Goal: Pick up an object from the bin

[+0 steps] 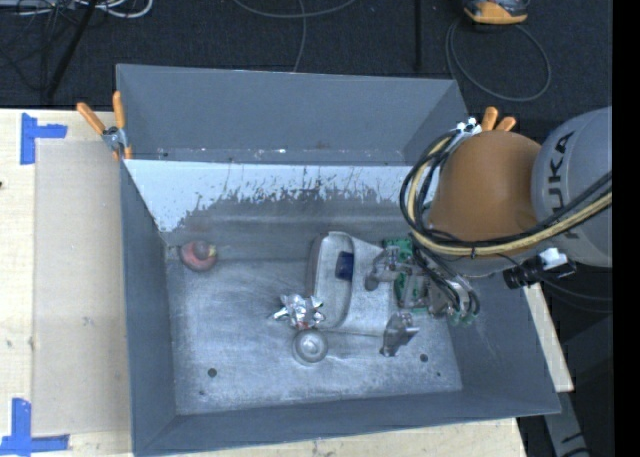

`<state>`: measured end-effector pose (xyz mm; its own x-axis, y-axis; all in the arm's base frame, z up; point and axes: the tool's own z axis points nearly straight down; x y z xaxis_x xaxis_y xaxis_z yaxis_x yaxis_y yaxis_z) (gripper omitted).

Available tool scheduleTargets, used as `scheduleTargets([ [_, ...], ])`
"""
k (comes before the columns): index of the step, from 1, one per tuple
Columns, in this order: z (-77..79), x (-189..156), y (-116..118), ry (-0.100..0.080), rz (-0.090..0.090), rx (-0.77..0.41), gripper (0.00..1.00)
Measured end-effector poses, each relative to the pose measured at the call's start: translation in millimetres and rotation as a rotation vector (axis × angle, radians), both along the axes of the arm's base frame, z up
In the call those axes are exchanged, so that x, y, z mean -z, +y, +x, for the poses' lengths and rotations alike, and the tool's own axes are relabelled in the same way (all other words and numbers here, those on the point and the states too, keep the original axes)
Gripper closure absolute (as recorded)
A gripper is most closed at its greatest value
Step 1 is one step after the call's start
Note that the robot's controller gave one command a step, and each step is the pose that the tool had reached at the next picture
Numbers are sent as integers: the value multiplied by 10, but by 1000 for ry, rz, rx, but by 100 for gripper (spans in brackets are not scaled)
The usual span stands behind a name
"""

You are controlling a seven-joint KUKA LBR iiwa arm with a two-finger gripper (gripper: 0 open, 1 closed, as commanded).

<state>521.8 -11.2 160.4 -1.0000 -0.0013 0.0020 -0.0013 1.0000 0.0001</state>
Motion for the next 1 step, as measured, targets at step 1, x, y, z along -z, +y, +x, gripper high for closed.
scheduleTargets([
  [1,152,898,673,-4,-1,-136,0],
])
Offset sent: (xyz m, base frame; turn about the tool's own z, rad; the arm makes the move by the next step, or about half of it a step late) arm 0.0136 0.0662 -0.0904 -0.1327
